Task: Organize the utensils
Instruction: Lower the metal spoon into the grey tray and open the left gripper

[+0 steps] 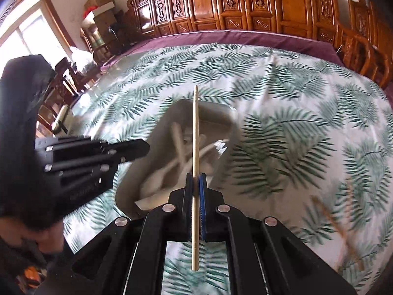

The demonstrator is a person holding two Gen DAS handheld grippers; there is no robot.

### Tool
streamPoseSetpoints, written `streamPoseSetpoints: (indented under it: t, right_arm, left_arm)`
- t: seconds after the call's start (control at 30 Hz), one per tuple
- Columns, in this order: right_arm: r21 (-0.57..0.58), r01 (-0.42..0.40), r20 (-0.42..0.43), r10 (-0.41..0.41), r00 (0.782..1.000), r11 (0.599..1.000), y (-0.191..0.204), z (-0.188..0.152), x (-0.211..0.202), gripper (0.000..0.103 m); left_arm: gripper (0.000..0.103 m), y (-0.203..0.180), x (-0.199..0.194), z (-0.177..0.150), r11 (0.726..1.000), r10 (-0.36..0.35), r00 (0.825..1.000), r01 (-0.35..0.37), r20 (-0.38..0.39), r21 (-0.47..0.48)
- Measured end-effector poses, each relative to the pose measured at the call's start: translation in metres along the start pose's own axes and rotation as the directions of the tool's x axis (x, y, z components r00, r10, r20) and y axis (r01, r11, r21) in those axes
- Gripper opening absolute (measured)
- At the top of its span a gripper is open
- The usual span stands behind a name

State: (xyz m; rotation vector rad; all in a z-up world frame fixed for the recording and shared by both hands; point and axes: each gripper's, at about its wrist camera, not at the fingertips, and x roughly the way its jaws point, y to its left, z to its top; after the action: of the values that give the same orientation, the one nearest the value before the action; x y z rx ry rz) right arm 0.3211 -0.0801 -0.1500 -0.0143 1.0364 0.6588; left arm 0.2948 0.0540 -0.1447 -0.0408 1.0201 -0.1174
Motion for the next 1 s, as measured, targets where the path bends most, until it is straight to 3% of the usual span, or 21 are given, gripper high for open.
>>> streamPoseSetpoints:
  t: [0.2,0.27,0.37,0.43,0.5,0.7,0.87,1.0]
  right_arm:
    - [0.033,-0.033,-0.013,0.034,0.999,0.999,0.016,0.011,0.025,0.010]
    - [0.027,-0.038,-0.011,0.038,0.999,0.999,0.017,0.013,0.027,0.022]
    - [0.022,-0.059,0.020,0.058,0.998,0.998,0.008,0.009,0.013,0.023]
    - [0.011,-0.027,0.048,0.027,0.998,1.000,-0.010,0.000,-0.006,0.023]
    - [-0.001,0.033,0.059,-0.033,0.998,0.999,-0.031,-0.012,-0.023,0.023]
    - [-0.035,0.231,-0.012,-0.231,0.973,0.972,-0.123,-0.060,-0.054,0.023]
    - [-0.015,0.284,-0.072,-0.285,0.956,0.959,-0.174,-0.083,-0.053,0.019]
    - [-0.027,0.287,-0.107,-0.288,0.952,0.958,-0.184,-0.091,-0.045,0.015]
  left_arm:
    - [0.001,0.028,-0.018,-0.005,0.999,0.027,0.999,-0.026,0.023,-0.041]
    - [0.001,0.032,-0.022,-0.007,0.998,0.040,0.999,-0.039,0.024,-0.041]
    - [0.003,0.032,-0.025,-0.009,0.999,0.043,0.999,-0.042,0.026,-0.035]
    - [0.010,0.024,-0.026,-0.010,0.999,0.033,0.999,-0.032,0.031,-0.023]
    - [0.011,0.012,-0.026,-0.010,1.000,0.014,0.999,-0.014,0.035,-0.011]
    - [0.015,-0.035,-0.023,-0.008,0.998,-0.050,0.998,0.048,0.044,0.039]
    - [0.019,-0.076,-0.013,-0.009,0.993,-0.094,0.995,0.091,0.033,0.073]
    - [0.019,-0.100,-0.005,-0.011,0.989,-0.112,0.994,0.110,0.018,0.097]
